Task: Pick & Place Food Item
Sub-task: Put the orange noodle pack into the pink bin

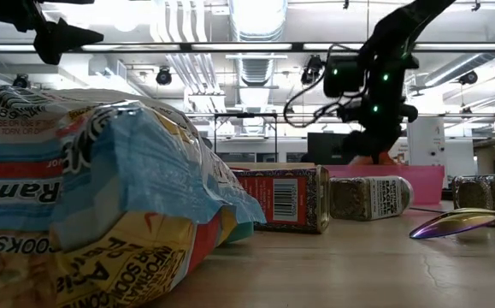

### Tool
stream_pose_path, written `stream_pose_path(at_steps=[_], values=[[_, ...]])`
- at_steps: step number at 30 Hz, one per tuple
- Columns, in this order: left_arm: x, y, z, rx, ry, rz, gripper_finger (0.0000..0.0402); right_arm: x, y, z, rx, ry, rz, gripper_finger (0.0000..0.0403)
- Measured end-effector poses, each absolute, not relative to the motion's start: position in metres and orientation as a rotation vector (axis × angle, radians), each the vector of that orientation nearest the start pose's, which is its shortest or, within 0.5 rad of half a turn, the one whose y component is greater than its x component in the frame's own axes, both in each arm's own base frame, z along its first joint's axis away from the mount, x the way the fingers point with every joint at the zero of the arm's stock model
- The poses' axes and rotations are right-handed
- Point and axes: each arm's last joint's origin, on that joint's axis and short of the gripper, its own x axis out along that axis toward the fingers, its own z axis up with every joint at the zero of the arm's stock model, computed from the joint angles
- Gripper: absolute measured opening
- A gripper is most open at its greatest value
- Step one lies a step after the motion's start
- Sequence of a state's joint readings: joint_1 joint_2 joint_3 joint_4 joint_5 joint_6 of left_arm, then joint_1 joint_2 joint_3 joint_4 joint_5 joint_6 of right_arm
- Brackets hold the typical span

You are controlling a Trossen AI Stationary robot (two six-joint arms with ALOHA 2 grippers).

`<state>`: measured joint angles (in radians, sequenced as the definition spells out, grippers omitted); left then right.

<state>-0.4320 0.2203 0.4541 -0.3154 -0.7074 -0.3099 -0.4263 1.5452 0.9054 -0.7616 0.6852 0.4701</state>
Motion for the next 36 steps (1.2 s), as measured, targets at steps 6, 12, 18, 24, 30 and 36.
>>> stream_pose_path(at_steps=[6,12,18,24,30,36], values=[[0.077,-0.015,0.268,-0.258,0.034,0.285,0.0340,0.232,-0.129,0.167,0.100,1.254,-1.267,0.0008],[0.077,-0.015,0.267,-0.252,0.044,0.286,0.0340,0.230,-0.131,0.159,0.086,1.279,-1.294,0.0008],[0.077,-0.015,0.267,-0.252,0.044,0.287,0.0340,0.228,-0.133,0.156,0.086,1.297,-1.301,0.0008],[0.077,-0.015,0.267,-0.252,0.045,0.287,0.0340,0.225,-0.132,0.156,0.107,1.286,-1.316,0.0008],[0.077,-0.015,0.267,-0.252,0.045,0.286,0.0340,0.225,-0.130,0.155,0.142,1.303,-1.284,0.0008],[0.077,-0.015,0.267,-0.251,0.047,0.287,0.0340,0.224,-0.129,0.154,0.187,1.339,-1.225,0.0017]])
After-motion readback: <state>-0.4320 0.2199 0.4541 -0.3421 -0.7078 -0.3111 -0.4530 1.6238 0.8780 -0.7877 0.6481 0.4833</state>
